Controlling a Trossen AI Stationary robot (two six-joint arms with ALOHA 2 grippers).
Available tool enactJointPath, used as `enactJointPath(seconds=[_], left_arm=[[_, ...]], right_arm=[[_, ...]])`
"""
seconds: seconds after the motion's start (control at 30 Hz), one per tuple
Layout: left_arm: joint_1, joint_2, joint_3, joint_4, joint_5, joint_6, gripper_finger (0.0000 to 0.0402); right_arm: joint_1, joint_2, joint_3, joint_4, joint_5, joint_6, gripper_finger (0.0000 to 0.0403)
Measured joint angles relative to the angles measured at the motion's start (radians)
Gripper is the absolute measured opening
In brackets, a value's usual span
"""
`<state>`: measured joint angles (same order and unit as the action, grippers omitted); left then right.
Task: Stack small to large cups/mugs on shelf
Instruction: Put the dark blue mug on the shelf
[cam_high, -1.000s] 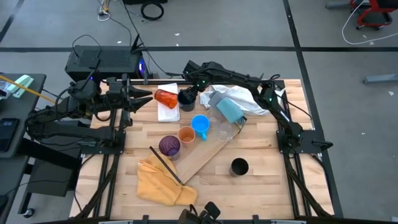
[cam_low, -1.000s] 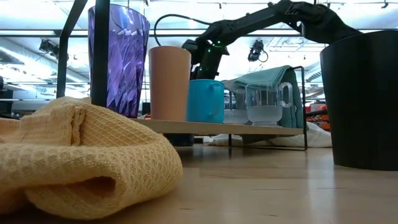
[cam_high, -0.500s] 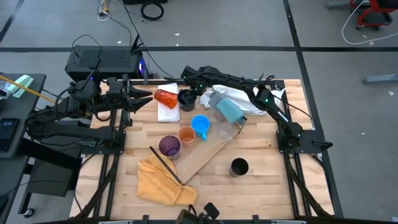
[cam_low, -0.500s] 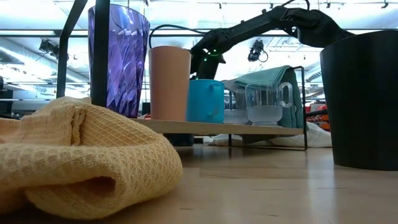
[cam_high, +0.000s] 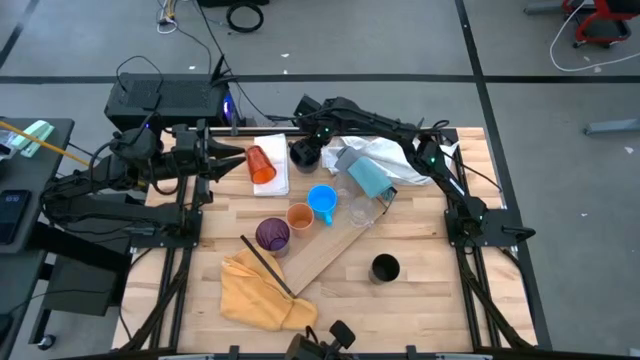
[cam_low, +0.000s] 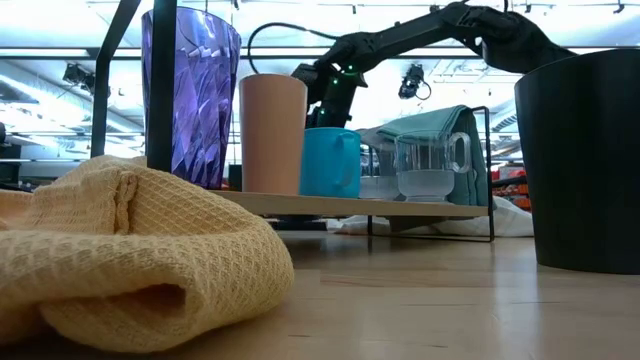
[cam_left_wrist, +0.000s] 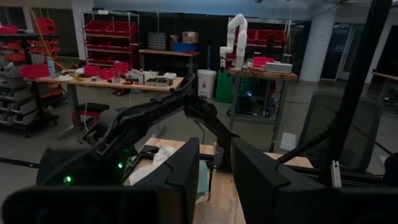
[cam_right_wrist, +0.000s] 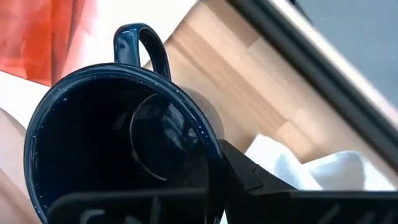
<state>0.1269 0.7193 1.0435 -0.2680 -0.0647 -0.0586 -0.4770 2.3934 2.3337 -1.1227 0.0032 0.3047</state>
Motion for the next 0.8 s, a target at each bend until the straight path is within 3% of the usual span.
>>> enactJointPath(seconds=[0.2, 0.53, 0.8], left_arm=[[0.0, 0.0, 0.0, -0.01, -0.001, 0.002, 0.0101], [0.0, 0.0, 0.0, -0.015, -0.001, 0.018, 0.0103], [0.0, 0.0, 0.0, -0.015, -0.001, 0.019, 0.0099]], right_arm=[[0.001, -0.03, 0.02, -0.013, 0.015, -0.007, 0.0017], [0.005, -0.238, 0.021, -0.074, 0.061, -0.025, 0.0017], [0.124, -0.455, 0.022, -0.368, 0.074, -0.199, 0.0017]])
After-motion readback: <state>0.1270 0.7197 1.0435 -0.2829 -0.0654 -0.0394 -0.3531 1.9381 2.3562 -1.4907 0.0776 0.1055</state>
